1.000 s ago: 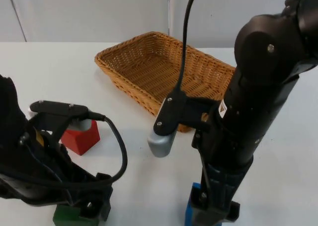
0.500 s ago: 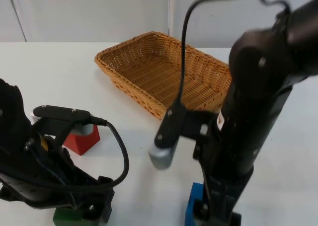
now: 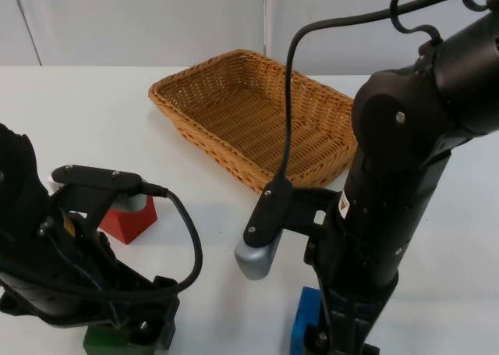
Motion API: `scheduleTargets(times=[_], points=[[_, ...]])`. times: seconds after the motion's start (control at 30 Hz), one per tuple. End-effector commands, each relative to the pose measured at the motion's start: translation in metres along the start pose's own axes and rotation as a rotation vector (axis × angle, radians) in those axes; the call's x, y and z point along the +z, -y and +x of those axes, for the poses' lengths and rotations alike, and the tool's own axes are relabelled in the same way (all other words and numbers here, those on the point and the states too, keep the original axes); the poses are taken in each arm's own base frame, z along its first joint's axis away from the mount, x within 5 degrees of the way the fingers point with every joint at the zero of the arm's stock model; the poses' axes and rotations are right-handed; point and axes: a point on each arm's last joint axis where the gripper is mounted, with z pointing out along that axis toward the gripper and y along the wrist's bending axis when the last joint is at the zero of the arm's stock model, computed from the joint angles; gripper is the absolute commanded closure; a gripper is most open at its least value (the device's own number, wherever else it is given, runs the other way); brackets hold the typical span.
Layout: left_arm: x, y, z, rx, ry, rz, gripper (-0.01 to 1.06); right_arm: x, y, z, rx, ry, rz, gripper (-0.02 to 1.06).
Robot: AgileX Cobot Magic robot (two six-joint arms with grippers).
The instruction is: Pick up one cube with each hand and place exactly two cubes into the same basket, leaving the remaining cube outside.
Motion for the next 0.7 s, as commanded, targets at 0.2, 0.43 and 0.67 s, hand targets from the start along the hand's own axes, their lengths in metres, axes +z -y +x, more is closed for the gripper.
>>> scheduleTargets(times=[0.2, 0.43, 0.67], points=[[0.0004, 0.0002, 0.0015, -0.006, -0.003, -0.001, 0.02, -0.0010, -0.0021, -0.0016, -0.004, -0.002, -0.003, 0.00], [0.0004, 0.0007, 0.0019, -0.033, -0.007, 0.005, 0.35, -0.0010, -0.0022, -0.0015, 0.000, -0.003, -0.005, 0.07], [-0.0001, 0.0013, 0.0026, -0.056, -0.015, 0.011, 1.00, -0.0010, -0.0026, -0.0012, 0.016, -0.007, -0.009, 0.71]])
